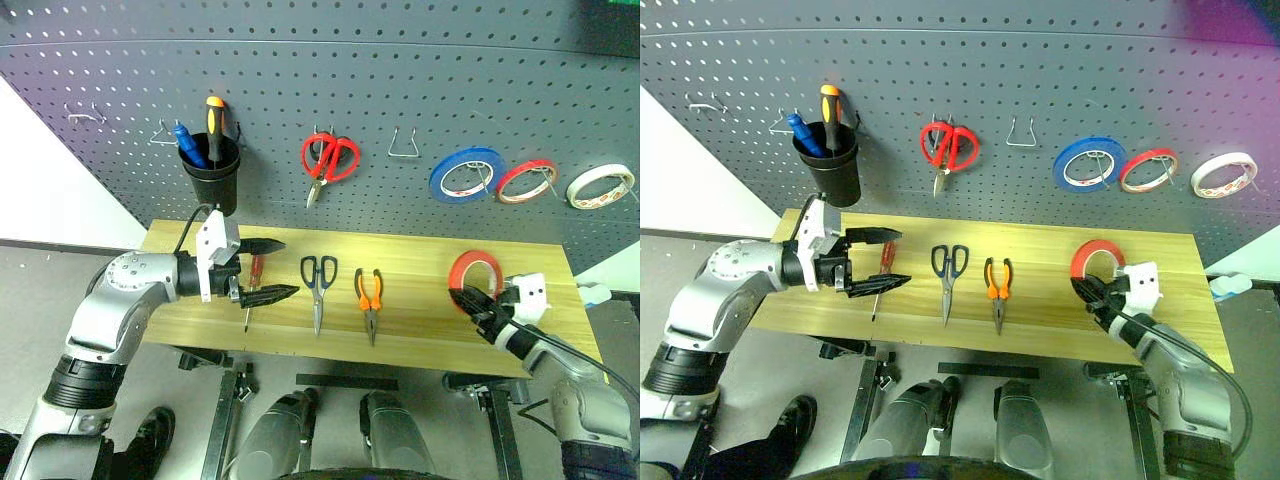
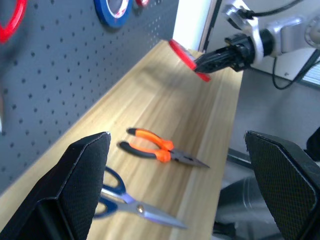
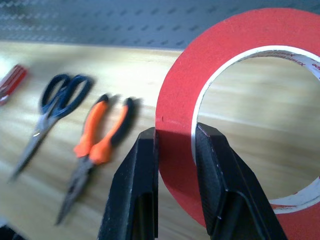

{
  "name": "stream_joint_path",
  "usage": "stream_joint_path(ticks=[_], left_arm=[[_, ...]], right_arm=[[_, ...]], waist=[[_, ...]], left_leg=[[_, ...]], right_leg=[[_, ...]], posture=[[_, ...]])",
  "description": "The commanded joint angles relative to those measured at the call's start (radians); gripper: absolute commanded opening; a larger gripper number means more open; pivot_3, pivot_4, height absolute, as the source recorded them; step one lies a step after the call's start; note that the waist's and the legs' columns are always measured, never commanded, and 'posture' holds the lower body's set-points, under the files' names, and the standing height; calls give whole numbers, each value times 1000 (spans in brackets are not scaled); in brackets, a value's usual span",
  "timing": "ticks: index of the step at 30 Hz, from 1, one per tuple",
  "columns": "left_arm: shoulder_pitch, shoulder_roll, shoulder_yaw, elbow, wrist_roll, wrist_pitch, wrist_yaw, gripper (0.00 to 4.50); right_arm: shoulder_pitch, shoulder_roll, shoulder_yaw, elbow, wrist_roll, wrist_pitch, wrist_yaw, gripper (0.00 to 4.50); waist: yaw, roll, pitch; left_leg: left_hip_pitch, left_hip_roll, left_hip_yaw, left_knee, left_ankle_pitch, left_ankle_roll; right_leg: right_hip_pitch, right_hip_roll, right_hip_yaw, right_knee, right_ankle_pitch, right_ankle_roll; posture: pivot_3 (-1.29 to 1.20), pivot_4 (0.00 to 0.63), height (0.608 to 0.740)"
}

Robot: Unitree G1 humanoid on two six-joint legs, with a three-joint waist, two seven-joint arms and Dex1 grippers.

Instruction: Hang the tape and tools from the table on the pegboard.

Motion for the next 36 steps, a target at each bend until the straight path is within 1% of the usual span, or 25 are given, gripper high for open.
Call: stream_joint_path(ticks=[1, 6, 8, 13, 17, 27, 31, 36], left_arm=[[-32, -14, -12, 19, 16, -40, -18, 4500], [-51, -32, -21, 44, 29, -55, -29, 4500], [-53, -36, -22, 47, 29, -55, -33, 4500], [-54, -40, -23, 47, 34, -55, -38, 4500], [-49, -44, -26, 39, 35, -49, -37, 4500], [-31, -46, -20, 8, 31, -35, -23, 4500], [-15, -41, -16, -16, 25, -27, -14, 4500], [8, -30, -4, -49, 17, -7, -4, 4500]], right_arm=[[-3, 9, -86, -27, 52, -75, -26, 676], [-19, 15, -145, -68, 104, -131, -60, 676], [-34, 13, -155, -89, 132, -126, -77, 676], [-61, -1, -145, -118, 155, -119, -98, 676], [-112, -19, -120, -137, 150, -108, -112, 676], [-258, -59, -68, -16, 123, -120, -89, 676], [-289, -67, -33, 63, 64, -175, -73, 676], [-355, -81, -14, 192, 32, -232, -37, 676]], waist=[[-12, 2, -4], [-36, 3, -17], [-44, 4, -18], [-48, 9, -26], [-47, 11, -29], [-44, 12, -32], [-41, 12, -33], [-40, 13, -33]], left_leg=[[0, 0, 0, 1, 0, 0], [0, 0, 1, 5, 0, 0], [0, 0, 1, 9, -2, 4], [1, 4, 1, 13, -2, 3], [1, 7, 2, 13, -1, 1], [1, 8, 2, 13, 0, 1], [1, 8, 3, 13, 0, 1], [1, 8, 3, 13, 0, 1]], right_leg=[[0, 0, 0, 1, 0, 0], [0, 0, 0, 5, 0, 0], [0, 1, 1, 9, 0, 0], [0, 5, 1, 11, 3, -4], [0, 8, 1, 11, 5, -7], [0, 9, 2, 11, 6, -7], [0, 9, 2, 11, 6, -8], [0, 10, 2, 11, 7, -8]], posture=[[-209, 111, 740], [-220, 105, 740], [-225, 106, 740], [-222, 102, 740], [-221, 101, 740], [-183, 102, 740], [-165, 102, 740], [-147, 105, 740]])
